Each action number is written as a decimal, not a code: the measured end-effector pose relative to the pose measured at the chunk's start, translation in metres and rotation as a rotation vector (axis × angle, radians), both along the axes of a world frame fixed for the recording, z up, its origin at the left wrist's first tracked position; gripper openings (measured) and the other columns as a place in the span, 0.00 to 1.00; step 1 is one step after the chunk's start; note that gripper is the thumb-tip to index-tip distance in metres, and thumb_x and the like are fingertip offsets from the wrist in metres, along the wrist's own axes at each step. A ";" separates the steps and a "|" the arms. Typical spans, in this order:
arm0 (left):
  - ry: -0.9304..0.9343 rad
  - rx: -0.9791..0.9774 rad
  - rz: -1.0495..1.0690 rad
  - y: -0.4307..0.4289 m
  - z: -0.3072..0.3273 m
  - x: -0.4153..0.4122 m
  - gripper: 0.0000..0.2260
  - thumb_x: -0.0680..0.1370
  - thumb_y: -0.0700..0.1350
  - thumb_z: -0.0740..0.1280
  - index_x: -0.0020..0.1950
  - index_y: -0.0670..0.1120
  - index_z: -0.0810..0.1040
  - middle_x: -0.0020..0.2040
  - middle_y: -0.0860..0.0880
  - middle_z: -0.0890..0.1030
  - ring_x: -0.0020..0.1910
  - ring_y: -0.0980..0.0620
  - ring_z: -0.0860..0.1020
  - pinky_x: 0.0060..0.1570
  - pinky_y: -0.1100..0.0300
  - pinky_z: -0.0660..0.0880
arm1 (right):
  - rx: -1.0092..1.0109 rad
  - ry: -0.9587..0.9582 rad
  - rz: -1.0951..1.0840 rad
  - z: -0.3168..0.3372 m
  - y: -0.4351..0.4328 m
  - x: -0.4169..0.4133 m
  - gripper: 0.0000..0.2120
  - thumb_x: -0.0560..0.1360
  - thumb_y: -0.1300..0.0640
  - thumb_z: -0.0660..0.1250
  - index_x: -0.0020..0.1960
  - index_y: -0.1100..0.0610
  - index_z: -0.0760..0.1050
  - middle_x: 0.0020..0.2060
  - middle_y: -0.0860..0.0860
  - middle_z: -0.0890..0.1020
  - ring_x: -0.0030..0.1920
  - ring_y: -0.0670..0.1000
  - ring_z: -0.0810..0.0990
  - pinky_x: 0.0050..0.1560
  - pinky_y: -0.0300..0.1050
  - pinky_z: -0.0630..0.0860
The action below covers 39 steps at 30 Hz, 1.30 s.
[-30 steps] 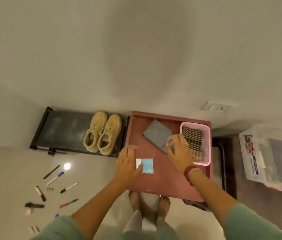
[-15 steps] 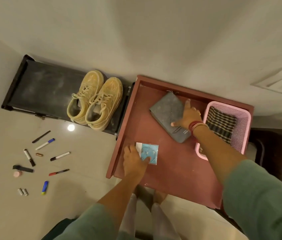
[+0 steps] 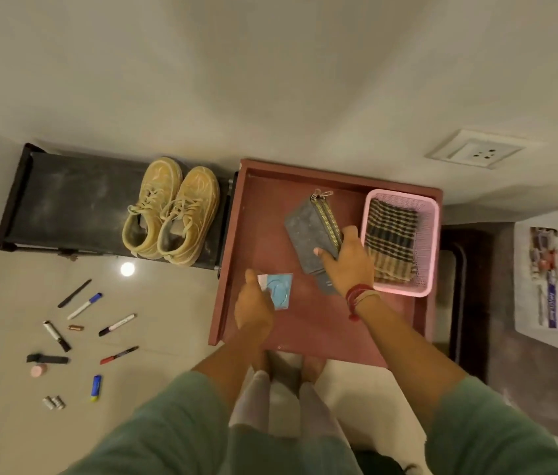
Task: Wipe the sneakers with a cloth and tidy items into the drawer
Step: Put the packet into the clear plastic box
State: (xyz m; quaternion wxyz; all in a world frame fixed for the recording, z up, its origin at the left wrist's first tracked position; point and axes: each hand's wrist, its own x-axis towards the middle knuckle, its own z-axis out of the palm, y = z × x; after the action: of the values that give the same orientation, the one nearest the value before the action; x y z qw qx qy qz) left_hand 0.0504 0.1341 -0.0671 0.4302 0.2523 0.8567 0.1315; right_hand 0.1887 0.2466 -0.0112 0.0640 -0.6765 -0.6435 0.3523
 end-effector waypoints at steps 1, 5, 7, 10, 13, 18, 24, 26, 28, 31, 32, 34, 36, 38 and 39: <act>-0.012 0.072 -0.026 -0.002 0.015 -0.002 0.12 0.80 0.44 0.64 0.62 0.46 0.67 0.55 0.45 0.79 0.52 0.46 0.80 0.46 0.53 0.80 | 0.026 0.048 -0.034 0.018 -0.008 0.008 0.20 0.72 0.48 0.70 0.52 0.56 0.64 0.46 0.54 0.77 0.46 0.57 0.78 0.41 0.47 0.73; -0.055 0.322 -0.106 0.000 0.077 -0.009 0.07 0.80 0.39 0.63 0.57 0.42 0.70 0.52 0.44 0.78 0.51 0.48 0.79 0.46 0.52 0.80 | 0.160 0.153 -0.092 0.097 -0.038 0.049 0.17 0.73 0.50 0.70 0.55 0.54 0.65 0.50 0.49 0.76 0.49 0.49 0.76 0.44 0.43 0.75; -0.079 0.378 -0.142 0.008 0.106 -0.010 0.08 0.79 0.36 0.62 0.58 0.41 0.69 0.53 0.42 0.75 0.50 0.46 0.78 0.45 0.50 0.81 | 0.255 0.127 -0.066 0.131 -0.054 0.071 0.17 0.75 0.51 0.68 0.60 0.53 0.65 0.51 0.46 0.74 0.50 0.47 0.76 0.45 0.40 0.75; -0.092 0.404 -0.234 0.025 0.139 -0.001 0.09 0.76 0.32 0.61 0.55 0.41 0.68 0.51 0.41 0.73 0.47 0.44 0.78 0.40 0.50 0.80 | 0.422 -0.011 -0.024 0.170 -0.069 0.108 0.23 0.76 0.54 0.67 0.67 0.52 0.63 0.55 0.51 0.74 0.46 0.50 0.78 0.41 0.45 0.79; -0.095 0.428 -0.375 0.044 0.169 0.025 0.12 0.74 0.34 0.61 0.56 0.43 0.69 0.49 0.43 0.75 0.45 0.45 0.78 0.39 0.52 0.80 | 0.594 -0.193 0.017 0.198 -0.076 0.153 0.26 0.75 0.57 0.67 0.70 0.51 0.61 0.54 0.55 0.76 0.41 0.54 0.78 0.35 0.49 0.79; -0.254 0.441 -0.477 0.078 0.214 0.105 0.22 0.75 0.34 0.68 0.63 0.51 0.65 0.45 0.53 0.78 0.43 0.58 0.78 0.37 0.66 0.74 | 0.673 -0.367 -0.228 0.219 -0.062 0.245 0.25 0.75 0.56 0.67 0.69 0.53 0.63 0.50 0.56 0.77 0.47 0.57 0.75 0.44 0.53 0.74; -0.353 0.482 -0.446 0.111 0.235 0.182 0.15 0.74 0.36 0.70 0.56 0.51 0.73 0.47 0.57 0.79 0.45 0.58 0.78 0.35 0.74 0.71 | 0.508 -0.410 -0.305 0.183 -0.001 0.337 0.24 0.76 0.57 0.65 0.70 0.55 0.64 0.51 0.59 0.77 0.46 0.61 0.75 0.44 0.56 0.74; -0.358 0.485 -0.447 0.116 0.237 0.194 0.17 0.74 0.36 0.71 0.54 0.55 0.72 0.48 0.55 0.79 0.47 0.56 0.79 0.37 0.73 0.72 | 0.414 -0.386 -0.291 0.162 0.015 0.354 0.25 0.76 0.58 0.64 0.71 0.56 0.63 0.53 0.60 0.77 0.49 0.63 0.75 0.47 0.58 0.74; -0.348 0.477 -0.423 0.121 0.236 0.199 0.17 0.74 0.37 0.71 0.56 0.54 0.72 0.49 0.52 0.80 0.48 0.55 0.79 0.38 0.71 0.72 | 0.284 -0.214 -0.326 0.140 0.029 0.369 0.25 0.77 0.58 0.63 0.72 0.56 0.61 0.58 0.61 0.76 0.56 0.65 0.74 0.55 0.59 0.72; -0.319 0.472 -0.377 0.120 0.238 0.195 0.18 0.75 0.37 0.70 0.59 0.53 0.71 0.49 0.50 0.81 0.47 0.54 0.79 0.37 0.69 0.73 | 0.072 0.057 -0.442 0.108 0.035 0.374 0.24 0.78 0.58 0.62 0.72 0.55 0.61 0.61 0.60 0.76 0.61 0.64 0.74 0.62 0.59 0.70; -0.292 0.454 -0.365 0.118 0.232 0.196 0.18 0.75 0.37 0.70 0.59 0.53 0.71 0.49 0.50 0.81 0.46 0.54 0.80 0.36 0.70 0.72 | 0.017 0.065 -0.439 0.094 0.037 0.376 0.25 0.78 0.59 0.63 0.72 0.55 0.60 0.61 0.60 0.76 0.61 0.64 0.73 0.62 0.60 0.70; -0.267 0.423 -0.357 0.113 0.229 0.194 0.17 0.75 0.38 0.70 0.59 0.53 0.71 0.47 0.50 0.82 0.45 0.54 0.80 0.35 0.68 0.72 | -0.021 -0.054 -0.384 0.075 0.036 0.379 0.29 0.77 0.58 0.64 0.75 0.55 0.57 0.65 0.62 0.71 0.62 0.65 0.71 0.63 0.60 0.69; -0.260 0.405 -0.366 0.110 0.227 0.190 0.16 0.75 0.38 0.70 0.58 0.52 0.72 0.46 0.51 0.82 0.45 0.53 0.81 0.35 0.68 0.72 | -0.011 -0.193 -0.296 0.070 0.033 0.379 0.34 0.76 0.57 0.66 0.76 0.54 0.52 0.69 0.62 0.63 0.63 0.65 0.70 0.64 0.59 0.68; -0.253 0.394 -0.365 0.110 0.222 0.187 0.15 0.75 0.39 0.70 0.58 0.51 0.72 0.46 0.51 0.83 0.45 0.54 0.81 0.35 0.68 0.73 | -0.035 -0.255 -0.170 0.066 0.033 0.381 0.37 0.75 0.58 0.67 0.77 0.52 0.51 0.72 0.61 0.59 0.65 0.65 0.68 0.65 0.58 0.67; -0.248 0.386 -0.366 0.109 0.222 0.187 0.15 0.75 0.39 0.70 0.59 0.50 0.72 0.46 0.51 0.83 0.45 0.53 0.81 0.36 0.67 0.73 | -0.080 -0.278 -0.098 0.061 0.031 0.381 0.37 0.75 0.57 0.67 0.77 0.52 0.50 0.73 0.60 0.58 0.67 0.65 0.66 0.67 0.57 0.65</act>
State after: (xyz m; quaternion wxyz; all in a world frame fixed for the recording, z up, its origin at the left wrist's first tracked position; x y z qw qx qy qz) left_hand 0.2377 0.2431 0.1552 0.4923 0.4620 0.6968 0.2422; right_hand 0.5700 0.2775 0.0500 -0.0357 -0.7513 -0.5980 0.2768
